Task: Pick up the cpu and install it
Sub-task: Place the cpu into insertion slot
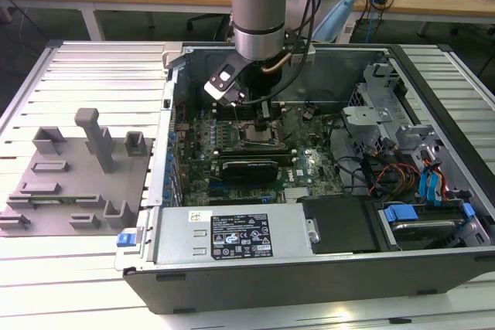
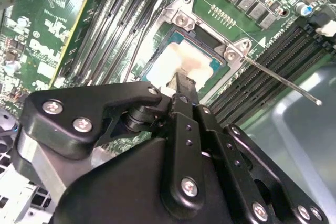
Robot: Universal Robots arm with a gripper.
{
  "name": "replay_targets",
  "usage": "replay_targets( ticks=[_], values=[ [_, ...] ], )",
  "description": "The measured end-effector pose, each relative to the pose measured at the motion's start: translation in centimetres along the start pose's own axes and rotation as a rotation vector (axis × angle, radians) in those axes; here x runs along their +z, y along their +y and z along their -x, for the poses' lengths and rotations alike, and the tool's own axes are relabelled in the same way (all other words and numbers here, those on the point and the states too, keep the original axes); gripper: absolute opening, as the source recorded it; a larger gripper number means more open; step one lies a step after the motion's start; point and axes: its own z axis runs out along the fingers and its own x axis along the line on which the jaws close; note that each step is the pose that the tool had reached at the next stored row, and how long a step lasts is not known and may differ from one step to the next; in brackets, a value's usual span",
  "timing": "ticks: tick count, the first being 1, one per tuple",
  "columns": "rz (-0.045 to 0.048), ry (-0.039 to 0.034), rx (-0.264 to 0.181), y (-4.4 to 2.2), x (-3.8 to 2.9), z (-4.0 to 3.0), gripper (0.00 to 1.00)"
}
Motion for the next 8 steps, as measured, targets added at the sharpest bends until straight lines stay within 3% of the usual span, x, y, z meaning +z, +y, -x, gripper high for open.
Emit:
replay_targets(
  ticks=[4, 8],
  values=[
    [-0.0001, -0.0001, 0.000, 0.08, -0.85, 0.02, 0.11],
    [0.0000, 0.0000, 0.000, 0.09, -0.93, 0.02, 0.11]
  ],
)
